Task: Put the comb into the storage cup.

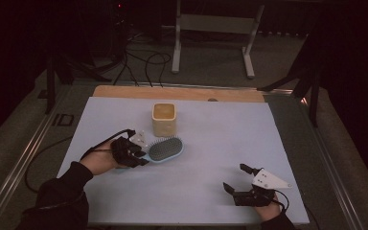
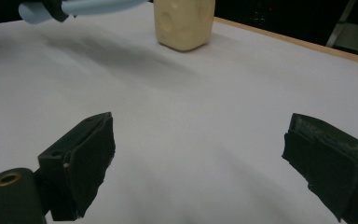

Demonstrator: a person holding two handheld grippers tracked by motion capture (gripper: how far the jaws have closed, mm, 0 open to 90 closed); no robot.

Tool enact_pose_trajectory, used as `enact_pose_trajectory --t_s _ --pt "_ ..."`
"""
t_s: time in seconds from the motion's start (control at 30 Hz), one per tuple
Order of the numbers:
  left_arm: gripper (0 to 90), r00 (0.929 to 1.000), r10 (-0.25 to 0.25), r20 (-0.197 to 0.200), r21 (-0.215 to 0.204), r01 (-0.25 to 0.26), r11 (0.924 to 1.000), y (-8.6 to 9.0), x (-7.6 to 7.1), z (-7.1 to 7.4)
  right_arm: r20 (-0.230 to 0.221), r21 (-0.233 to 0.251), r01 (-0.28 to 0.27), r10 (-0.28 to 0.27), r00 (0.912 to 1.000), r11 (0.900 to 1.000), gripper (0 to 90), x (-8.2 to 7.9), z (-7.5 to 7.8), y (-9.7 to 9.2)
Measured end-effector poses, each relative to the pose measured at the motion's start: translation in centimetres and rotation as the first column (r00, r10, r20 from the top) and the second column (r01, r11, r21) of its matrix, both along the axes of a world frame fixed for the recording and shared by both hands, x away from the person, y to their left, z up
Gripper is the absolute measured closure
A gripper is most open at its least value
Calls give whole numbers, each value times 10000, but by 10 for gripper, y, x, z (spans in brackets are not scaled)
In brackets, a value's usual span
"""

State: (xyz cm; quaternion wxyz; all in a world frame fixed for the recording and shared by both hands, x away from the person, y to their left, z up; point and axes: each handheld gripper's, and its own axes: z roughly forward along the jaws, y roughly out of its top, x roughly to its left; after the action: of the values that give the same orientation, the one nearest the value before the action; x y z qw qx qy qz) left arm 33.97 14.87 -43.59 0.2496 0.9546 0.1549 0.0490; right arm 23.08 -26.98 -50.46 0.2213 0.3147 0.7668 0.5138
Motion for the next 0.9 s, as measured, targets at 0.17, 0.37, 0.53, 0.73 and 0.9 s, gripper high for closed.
enact_pose_trajectory --t_s 0.17,0.37,0.53,0.73,0.9 --pt "702 9999 20 155 -327 -15 9995 0 -1 10 16 5 3 -3 10000 10000 87 0 0 0" --pt "702 9994 194 276 -584 -177 9981 2 -1 19 13 -8 -5 5 10000 10000 87 0 0 0" --pt "702 9990 266 361 -981 -230 9949 4 -1 27 38 -11 0 0 10000 10000 87 0 0 0" --pt "701 9973 415 609 -1377 -328 9899 6 0 39 17 3 -13 13 10000 10000 87 0 0 0" --pt "701 9957 628 675 -1780 -499 9828 10 1 46 18 6 7 -7 10000 10000 87 0 0 0"
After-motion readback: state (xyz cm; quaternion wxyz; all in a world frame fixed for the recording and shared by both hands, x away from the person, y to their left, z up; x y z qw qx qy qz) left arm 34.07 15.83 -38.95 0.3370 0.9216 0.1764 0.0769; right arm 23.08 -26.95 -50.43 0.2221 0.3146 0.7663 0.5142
